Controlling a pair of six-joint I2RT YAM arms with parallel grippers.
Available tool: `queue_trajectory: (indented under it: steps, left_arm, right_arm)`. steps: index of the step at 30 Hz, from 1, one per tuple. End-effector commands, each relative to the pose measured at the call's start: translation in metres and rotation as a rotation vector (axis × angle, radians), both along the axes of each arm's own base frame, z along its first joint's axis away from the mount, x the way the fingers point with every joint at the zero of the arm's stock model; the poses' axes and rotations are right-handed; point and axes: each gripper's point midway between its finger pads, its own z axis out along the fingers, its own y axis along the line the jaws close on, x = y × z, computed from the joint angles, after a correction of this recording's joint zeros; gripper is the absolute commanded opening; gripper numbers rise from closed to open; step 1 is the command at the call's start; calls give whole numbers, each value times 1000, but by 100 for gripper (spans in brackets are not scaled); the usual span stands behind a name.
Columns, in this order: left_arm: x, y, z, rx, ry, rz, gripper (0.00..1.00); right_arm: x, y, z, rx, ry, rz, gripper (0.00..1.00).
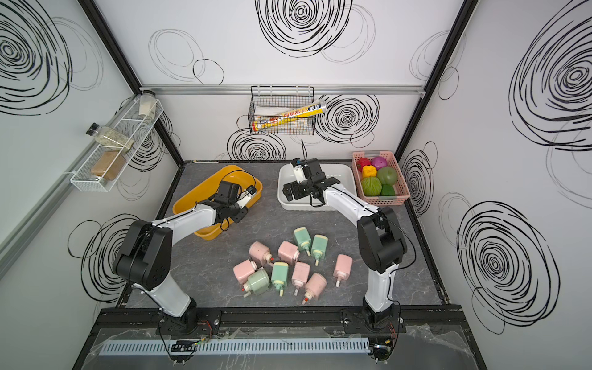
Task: Place the pencil sharpeners by color into the storage box
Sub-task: Move the storage box to the center of the board.
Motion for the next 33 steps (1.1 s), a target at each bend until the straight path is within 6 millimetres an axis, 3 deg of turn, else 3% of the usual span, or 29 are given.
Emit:
queue_trajectory:
  steps: [1, 5, 8, 10, 16, 21, 25, 28, 33]
  left_arm:
    - [11, -1, 59, -221, -170, 46, 63]
    - [4, 2, 100, -412, -291, 126, 82]
    - [4, 21, 121, -511, -386, 309, 99]
    - [2, 39, 126, -592, -418, 463, 99]
    - [-15, 66, 111, -850, -372, 787, 99]
    - [-39, 96, 99, -885, -387, 1044, 99]
    - [-58, 90, 99, -987, -360, 1057, 99]
    - [-71, 86, 84, -1000, -295, 1092, 99]
    - [-93, 99, 56, -922, -232, 1225, 99]
  right_arm:
    - [-2, 21, 3, -22, -16, 85, 98]
    - [4, 52, 8, 20, -44, 165, 98]
    - [11, 75, 12, 47, -67, 204, 97]
    - [18, 89, 11, 42, -85, 205, 96]
    - [33, 121, 13, 31, -198, 170, 93]
    - [57, 135, -6, 12, -131, 121, 88]
    - [72, 143, -18, -16, -108, 112, 83]
    - [78, 147, -24, -16, -104, 98, 75]
    - [84, 147, -39, -15, -92, 65, 73]
